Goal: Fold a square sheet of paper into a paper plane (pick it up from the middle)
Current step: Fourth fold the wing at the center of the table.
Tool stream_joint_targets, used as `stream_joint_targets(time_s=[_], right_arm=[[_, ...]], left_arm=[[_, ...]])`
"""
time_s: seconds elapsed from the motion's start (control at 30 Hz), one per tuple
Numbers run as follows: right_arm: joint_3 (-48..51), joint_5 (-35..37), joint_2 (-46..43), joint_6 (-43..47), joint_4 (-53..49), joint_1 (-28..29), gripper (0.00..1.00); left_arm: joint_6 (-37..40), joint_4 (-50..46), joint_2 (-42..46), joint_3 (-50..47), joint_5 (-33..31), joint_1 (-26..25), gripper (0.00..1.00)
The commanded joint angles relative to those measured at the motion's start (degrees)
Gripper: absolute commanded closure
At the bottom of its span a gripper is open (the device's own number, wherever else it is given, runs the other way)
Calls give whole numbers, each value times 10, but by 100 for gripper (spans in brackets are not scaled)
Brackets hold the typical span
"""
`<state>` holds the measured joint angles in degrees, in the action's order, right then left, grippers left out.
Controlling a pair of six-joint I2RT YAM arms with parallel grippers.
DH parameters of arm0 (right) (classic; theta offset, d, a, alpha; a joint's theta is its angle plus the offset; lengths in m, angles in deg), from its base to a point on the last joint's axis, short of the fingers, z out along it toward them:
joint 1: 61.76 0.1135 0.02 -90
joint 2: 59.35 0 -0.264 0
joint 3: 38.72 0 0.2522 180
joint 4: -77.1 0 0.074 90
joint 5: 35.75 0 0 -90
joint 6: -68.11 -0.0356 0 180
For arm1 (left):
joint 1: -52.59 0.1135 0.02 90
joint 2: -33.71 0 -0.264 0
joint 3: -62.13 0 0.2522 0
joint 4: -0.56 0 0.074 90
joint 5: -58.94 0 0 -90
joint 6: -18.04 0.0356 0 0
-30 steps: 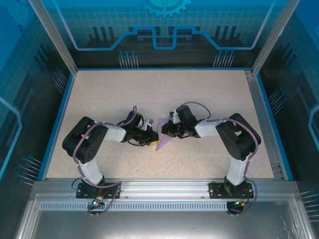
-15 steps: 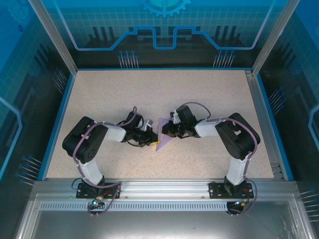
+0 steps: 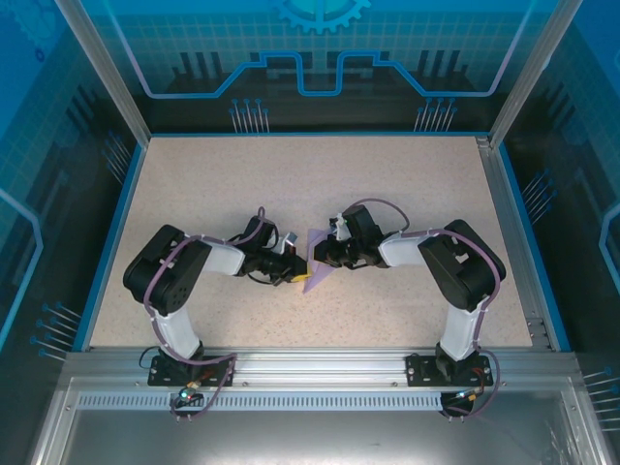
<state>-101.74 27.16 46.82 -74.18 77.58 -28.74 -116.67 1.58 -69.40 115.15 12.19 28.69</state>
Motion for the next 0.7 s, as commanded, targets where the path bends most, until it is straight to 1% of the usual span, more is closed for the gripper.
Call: stream_joint_targets(time_s=[0.0,0.13,0.53,0.67], right_arm=[[-25,-10,7,2,9,3,88],[-28,3,15,-1,6,1,88],[-30,6,29,1,4,-4,88],[-33,5,34,0,3,-5,88]], left_arm=[[-9,14,-11,-2,25,8,100],[-13,12,-14,-5,22,9,100],[-52,52,-20,-26,13,15,100],[-50,51,-26,-23,17,16,100]])
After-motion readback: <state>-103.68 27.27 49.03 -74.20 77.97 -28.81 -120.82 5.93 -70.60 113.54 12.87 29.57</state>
